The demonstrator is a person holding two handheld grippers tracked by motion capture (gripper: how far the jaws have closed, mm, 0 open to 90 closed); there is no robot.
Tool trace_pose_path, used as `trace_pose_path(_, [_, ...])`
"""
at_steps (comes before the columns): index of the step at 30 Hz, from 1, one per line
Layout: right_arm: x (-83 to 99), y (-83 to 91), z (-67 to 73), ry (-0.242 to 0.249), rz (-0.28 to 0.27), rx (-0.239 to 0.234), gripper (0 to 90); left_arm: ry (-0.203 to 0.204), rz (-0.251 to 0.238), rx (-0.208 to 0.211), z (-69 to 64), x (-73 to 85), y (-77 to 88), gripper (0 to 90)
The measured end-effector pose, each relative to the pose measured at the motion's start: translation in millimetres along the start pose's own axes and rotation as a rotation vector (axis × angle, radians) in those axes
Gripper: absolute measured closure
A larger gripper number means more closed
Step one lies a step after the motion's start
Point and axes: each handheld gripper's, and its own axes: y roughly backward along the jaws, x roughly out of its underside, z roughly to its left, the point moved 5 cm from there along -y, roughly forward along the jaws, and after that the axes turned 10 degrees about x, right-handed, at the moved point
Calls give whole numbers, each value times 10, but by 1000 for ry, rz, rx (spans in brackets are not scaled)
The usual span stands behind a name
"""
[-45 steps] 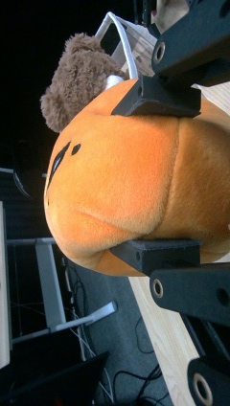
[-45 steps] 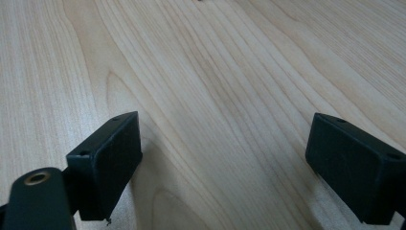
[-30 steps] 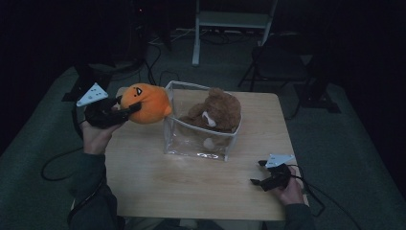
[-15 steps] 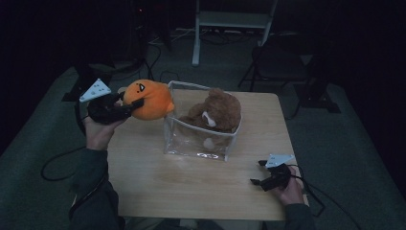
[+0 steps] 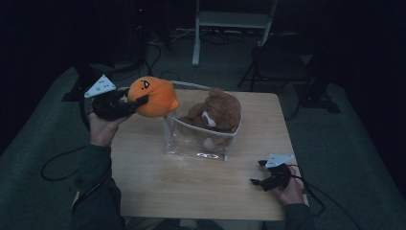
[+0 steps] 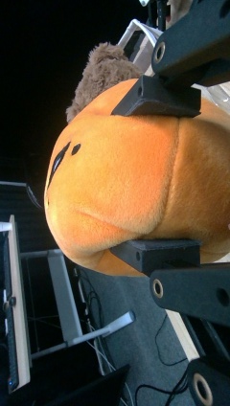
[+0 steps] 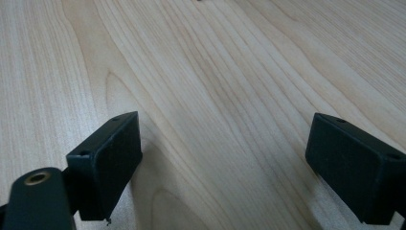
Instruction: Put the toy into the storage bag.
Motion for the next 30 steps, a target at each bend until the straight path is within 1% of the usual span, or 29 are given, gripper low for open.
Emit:
trace_pose_path(19, [0, -1, 0, 0, 0, -1, 115, -14, 14, 21, -26, -50, -114, 454])
trace_pose_path(30, [0, 0, 0, 0, 0, -1, 115, -13, 20, 32, -29, -72, -191, 454])
